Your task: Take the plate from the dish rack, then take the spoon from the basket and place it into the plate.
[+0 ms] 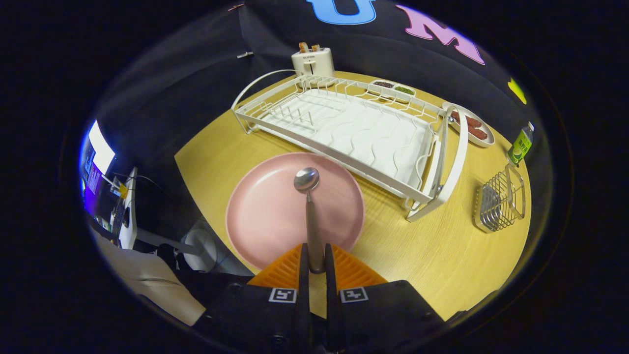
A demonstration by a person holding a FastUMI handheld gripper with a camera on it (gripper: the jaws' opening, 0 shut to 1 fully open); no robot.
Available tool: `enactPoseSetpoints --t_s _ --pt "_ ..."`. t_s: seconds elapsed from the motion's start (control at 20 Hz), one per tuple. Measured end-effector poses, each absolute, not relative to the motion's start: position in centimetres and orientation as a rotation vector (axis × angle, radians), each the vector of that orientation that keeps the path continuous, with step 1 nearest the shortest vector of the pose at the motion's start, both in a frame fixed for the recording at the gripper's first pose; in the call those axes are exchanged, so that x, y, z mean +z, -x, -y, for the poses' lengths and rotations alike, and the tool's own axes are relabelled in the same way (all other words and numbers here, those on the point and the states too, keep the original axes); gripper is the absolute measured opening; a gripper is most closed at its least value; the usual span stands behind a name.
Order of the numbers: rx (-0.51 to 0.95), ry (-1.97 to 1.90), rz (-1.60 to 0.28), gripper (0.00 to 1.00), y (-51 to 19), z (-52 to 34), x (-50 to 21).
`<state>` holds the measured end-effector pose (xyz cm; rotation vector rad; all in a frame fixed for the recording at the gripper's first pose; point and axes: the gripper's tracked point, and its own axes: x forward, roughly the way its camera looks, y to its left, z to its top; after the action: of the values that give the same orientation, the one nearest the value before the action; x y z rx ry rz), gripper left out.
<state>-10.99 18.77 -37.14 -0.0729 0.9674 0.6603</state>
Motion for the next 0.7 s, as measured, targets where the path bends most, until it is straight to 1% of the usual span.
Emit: enactPoseSetpoints --t_s 0.1,0.15,0.2,0.3,0.35,0.45,0.7 --pt "0.636 0.080 -0.977 0.22 11.0 -18.2 -37.7" --pt "0.632 0.072 -0.977 0.36 10.9 -18.2 -37.8" --pt "0.632 0.061 -0.972 0.46 11.0 -18.3 -37.4" --pt "0.631 0.043 -0.964 0.93 11.1 -18.3 -36.7" --pt "0.631 0.030 -0.959 1.00 11.1 -18.4 -36.2" --pt "0.631 0.008 -0.929 0.98 11.4 -17.9 -34.3" --pt "0.612 -0.075 -0.774 0.99 9.5 -17.9 -27.0"
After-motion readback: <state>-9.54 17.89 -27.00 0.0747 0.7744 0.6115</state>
